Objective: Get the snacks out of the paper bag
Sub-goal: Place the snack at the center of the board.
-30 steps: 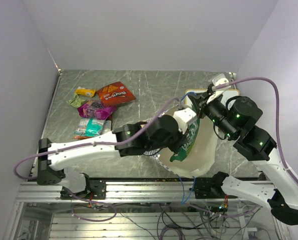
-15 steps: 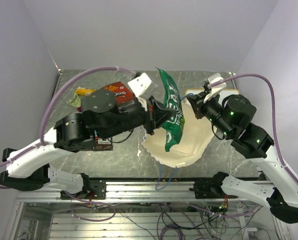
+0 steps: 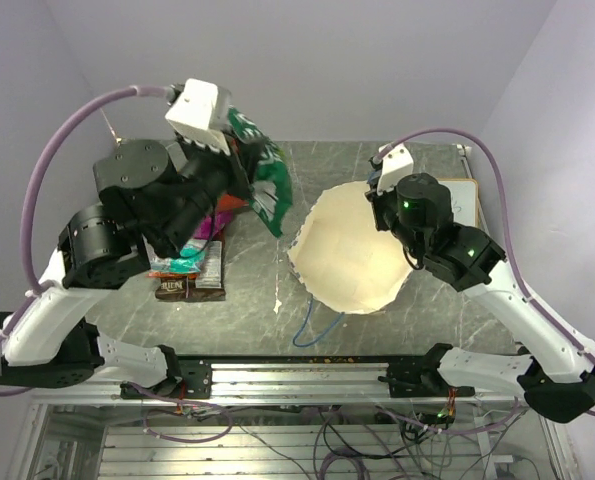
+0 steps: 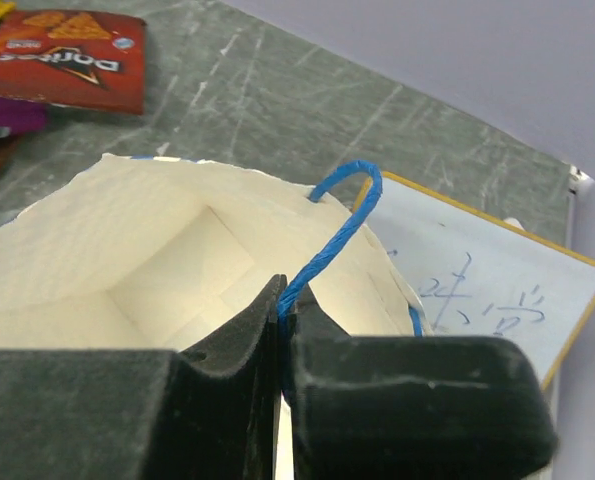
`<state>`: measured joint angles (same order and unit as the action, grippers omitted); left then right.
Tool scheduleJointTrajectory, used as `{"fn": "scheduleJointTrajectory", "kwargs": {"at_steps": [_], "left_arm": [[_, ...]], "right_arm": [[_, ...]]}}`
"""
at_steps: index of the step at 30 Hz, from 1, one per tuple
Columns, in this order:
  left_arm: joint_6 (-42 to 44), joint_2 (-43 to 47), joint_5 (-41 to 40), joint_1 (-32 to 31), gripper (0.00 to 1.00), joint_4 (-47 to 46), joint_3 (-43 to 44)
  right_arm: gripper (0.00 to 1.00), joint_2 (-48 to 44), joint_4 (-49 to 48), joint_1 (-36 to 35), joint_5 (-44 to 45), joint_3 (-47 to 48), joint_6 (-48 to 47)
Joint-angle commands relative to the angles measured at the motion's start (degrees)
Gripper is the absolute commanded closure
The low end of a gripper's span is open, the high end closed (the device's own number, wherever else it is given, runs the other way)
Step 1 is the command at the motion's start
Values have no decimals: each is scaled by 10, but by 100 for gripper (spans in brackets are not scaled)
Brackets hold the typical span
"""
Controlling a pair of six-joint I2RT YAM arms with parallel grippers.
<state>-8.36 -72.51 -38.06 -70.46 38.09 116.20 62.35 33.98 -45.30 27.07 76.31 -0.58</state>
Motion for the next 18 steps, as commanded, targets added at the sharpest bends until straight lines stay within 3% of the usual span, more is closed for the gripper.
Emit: {"fn": "scheduleJointTrajectory", "kwargs": {"at_steps": [1, 4, 6, 10, 13, 15, 16, 18], "left_arm": [[5, -9, -36, 98, 93, 50, 33], [-10, -33, 16, 191, 93, 94, 50], [-30, -54, 83, 261, 93, 116, 54], [-71, -77, 180, 396, 93, 94, 15], [-91, -92, 204, 458, 93, 55, -20], [-144, -105, 204, 499, 93, 37, -36], [-174, -109, 209, 520, 93, 20, -48], [-223, -117, 240, 558, 93, -23, -84]], "right_arm": [[94, 0, 23, -1, 56, 35, 13], [86, -5, 23, -1, 42, 49, 10], [75, -13, 18, 0, 27, 54, 5], [46, -18, 18, 0, -17, 71, -8], [28, -23, 28, -1, -30, 88, -3], [6, -32, 29, -1, -30, 94, 3], [1, -37, 30, -1, -29, 98, 6], [0, -44, 36, -1, -27, 108, 13]]}}
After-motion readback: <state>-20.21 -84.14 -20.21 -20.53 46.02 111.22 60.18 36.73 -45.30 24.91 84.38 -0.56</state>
